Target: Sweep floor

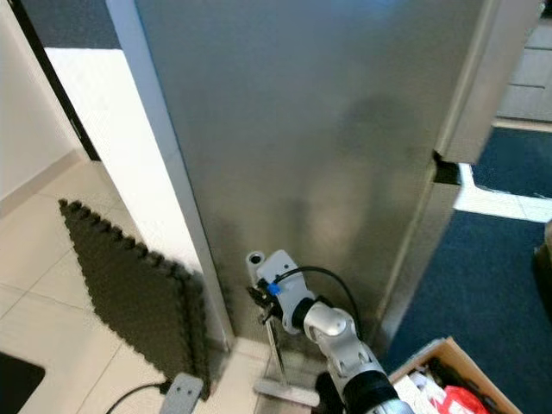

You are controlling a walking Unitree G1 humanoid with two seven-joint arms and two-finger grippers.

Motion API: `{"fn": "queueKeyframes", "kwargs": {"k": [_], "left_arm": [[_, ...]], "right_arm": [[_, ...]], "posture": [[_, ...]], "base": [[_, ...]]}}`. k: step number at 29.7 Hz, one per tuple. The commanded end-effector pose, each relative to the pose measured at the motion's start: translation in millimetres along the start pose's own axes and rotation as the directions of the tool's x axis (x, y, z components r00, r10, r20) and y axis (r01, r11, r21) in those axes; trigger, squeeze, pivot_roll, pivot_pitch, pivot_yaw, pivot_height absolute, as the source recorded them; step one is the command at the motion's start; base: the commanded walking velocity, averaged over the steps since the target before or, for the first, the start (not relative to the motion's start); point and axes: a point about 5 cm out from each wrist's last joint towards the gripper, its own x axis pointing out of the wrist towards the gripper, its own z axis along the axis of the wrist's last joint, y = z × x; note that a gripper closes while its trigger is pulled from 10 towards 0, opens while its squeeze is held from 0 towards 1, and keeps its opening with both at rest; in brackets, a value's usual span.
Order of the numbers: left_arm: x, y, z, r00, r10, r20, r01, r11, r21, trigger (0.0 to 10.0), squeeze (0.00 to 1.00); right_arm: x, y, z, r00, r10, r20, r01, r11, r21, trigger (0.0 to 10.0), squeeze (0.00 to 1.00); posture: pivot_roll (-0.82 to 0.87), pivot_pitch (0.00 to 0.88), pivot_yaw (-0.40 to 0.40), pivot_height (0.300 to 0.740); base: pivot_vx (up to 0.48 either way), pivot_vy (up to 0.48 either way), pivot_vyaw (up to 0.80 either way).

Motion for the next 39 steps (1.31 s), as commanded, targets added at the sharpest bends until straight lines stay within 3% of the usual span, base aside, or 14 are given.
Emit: {"fn": "queueKeyframes", "kwargs": {"k": [1, 5, 9, 22, 25, 33, 39], "left_arm": [[-0.3, -3.9, -3, 1.0, -0.012, -0.015, 0.012, 1.0, -0.003, 10.0, 0.0], [-0.3, -4.1, -3, 1.0, -0.01, -0.014, 0.01, 1.0, -0.01, 10.0, 0.0], [-0.3, -6.0, -3, 1.0, -0.023, -0.008, 0.022, 0.999, -0.035, 10.0, 0.0], [-0.4, -8.1, -4, 0.999, -0.03, -0.014, 0.029, 0.999, -0.036, 10.0, 0.0], [-0.5, -8.5, -5, 0.999, -0.031, -0.014, 0.03, 0.999, -0.038, 10.0, 0.0], [-0.6, -8.5, -5, 0.999, -0.034, -0.018, 0.034, 0.999, -0.037, 10.0, 0.0], [-0.7, -8.7, -6, 0.999, -0.037, -0.02, 0.036, 0.999, -0.036, 10.0, 0.0]], "right_arm": [[-2.0, -2.1, -2, 1.0, -0.003, -0.018, 0.003, 1.0, -0.018, 10.0, 0.0], [-2.7, -2.3, -6, 0.999, -0.005, -0.046, 0.004, 1.0, -0.022, 10.0, 0.0], [-5.7, -5.2, -18, 0.991, -0.024, -0.131, 0.021, 0.999, -0.025, 10.0, 0.0], [-8.0, -8.5, -30, 0.968, -0.052, -0.244, 0.046, 0.998, -0.031, 10.0, 0.0], [-7.9, -8.1, -32, 0.965, -0.054, -0.258, 0.053, 0.999, -0.011, 10.0, 0.0], [-10.3, -12.8, -26, 0.968, -0.018, -0.251, 0.062, 0.984, 0.167, 10.0, 0.0], [-13.8, -17.2, -23, 0.974, -0.008, -0.227, 0.06, 0.973, 0.221, 10.0, 0.0]], "posture": [[-0.1, 0.028, 0.012, 0.74], [-0.1, 0.027, 0.011, 0.74], [-0.09, 0.026, 0.005, 0.74], [-0.09, 0.022, -0.008, 0.74], [-0.09, 0.021, -0.009, 0.74], [-0.09, 0.029, -0.006, 0.74], [-0.09, 0.035, -0.008, 0.74]], "base": [[0.442, 0.0, 0.0], [0.43, 0.0, 0.0], [0.0, 0.0, 0.0], [0.0, 0.0, 0.0], [0.0, 0.0, 0.0], [0.0, 0.0, 0.0], [0.0, 0.0, 0.0]]}}
